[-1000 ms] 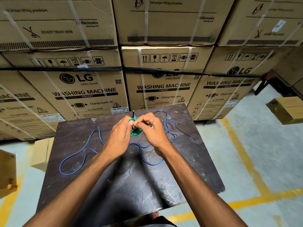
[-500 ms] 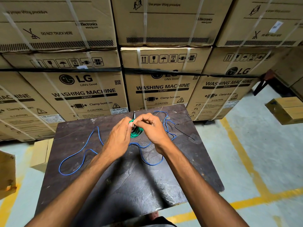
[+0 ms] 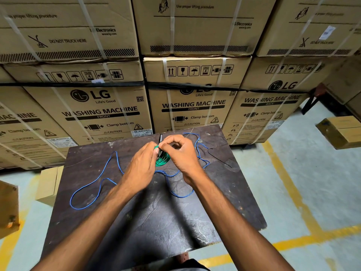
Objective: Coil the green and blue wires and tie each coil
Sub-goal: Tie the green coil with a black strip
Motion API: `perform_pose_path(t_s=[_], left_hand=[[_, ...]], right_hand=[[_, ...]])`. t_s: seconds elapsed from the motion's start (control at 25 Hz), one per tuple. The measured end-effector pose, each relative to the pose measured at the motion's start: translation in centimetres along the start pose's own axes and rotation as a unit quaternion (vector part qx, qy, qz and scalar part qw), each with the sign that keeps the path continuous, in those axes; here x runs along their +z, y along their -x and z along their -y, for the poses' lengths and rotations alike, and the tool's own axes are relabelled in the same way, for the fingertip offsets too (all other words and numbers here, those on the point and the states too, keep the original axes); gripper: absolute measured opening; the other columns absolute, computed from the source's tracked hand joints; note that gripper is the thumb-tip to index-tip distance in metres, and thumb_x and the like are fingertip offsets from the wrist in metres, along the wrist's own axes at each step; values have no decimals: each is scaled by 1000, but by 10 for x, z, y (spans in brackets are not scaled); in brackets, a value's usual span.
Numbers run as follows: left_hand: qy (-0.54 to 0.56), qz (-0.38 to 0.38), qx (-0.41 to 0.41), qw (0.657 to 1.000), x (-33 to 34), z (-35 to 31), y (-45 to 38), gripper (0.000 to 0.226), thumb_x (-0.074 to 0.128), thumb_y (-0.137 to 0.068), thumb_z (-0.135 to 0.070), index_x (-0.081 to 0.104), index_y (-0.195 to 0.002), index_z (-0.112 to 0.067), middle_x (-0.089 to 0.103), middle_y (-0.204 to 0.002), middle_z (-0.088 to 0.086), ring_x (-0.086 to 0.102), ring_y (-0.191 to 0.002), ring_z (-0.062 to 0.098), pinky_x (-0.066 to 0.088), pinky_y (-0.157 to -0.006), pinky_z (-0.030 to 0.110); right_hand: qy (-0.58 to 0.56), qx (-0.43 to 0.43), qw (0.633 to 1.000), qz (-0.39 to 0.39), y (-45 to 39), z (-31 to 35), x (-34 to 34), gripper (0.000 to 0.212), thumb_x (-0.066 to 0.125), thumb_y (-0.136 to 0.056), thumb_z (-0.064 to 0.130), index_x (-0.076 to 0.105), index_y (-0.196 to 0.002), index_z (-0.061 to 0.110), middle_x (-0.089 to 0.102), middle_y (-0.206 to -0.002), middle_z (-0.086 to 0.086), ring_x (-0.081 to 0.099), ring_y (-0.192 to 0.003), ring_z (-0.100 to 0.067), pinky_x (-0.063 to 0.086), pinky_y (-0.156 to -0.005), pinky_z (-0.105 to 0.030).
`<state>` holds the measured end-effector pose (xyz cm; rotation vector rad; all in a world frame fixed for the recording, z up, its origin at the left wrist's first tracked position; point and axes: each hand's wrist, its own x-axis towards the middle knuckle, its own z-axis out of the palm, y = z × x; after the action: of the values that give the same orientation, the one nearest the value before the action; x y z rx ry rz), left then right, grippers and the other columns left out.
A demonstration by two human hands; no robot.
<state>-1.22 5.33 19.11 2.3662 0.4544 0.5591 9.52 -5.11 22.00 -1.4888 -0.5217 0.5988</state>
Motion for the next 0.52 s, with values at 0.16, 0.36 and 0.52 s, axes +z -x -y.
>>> perform_pose_path(t_s=[0.16,0.36,0.52], left_hand=[[0,4,0,1000,1,-1,0,24,32,-107,-27,38,-85,-19,42,-79,-4,38,-72,18,27,-68,28],[4,12,-1,1000,1,-1,1,22,32,-107,-27,38,-86,-21,41,-80,-9,39,-73,15,27,-68,27],[6,16,-3,1000,3,1,2,23,32,-108,-28,39,-87,-22,42,-80,-9,44,-74,5,26,-67,26]], right_hand=[[-47,11,999,-11,3,0,1,20,73,-84,-7,74,-78,12,74,-88,-5,60,-77,-14,50,-76,-26],[-38,-12,999,-30,3,-5,2,25,76,-81,-5,69,-81,19,73,-86,-1,55,-75,-16,45,-72,-32],[-52,-30,998,-8,7,-1,-1,36,72,-83,-6,68,-113,14,71,-89,-2,54,-72,-10,40,-66,-23]])
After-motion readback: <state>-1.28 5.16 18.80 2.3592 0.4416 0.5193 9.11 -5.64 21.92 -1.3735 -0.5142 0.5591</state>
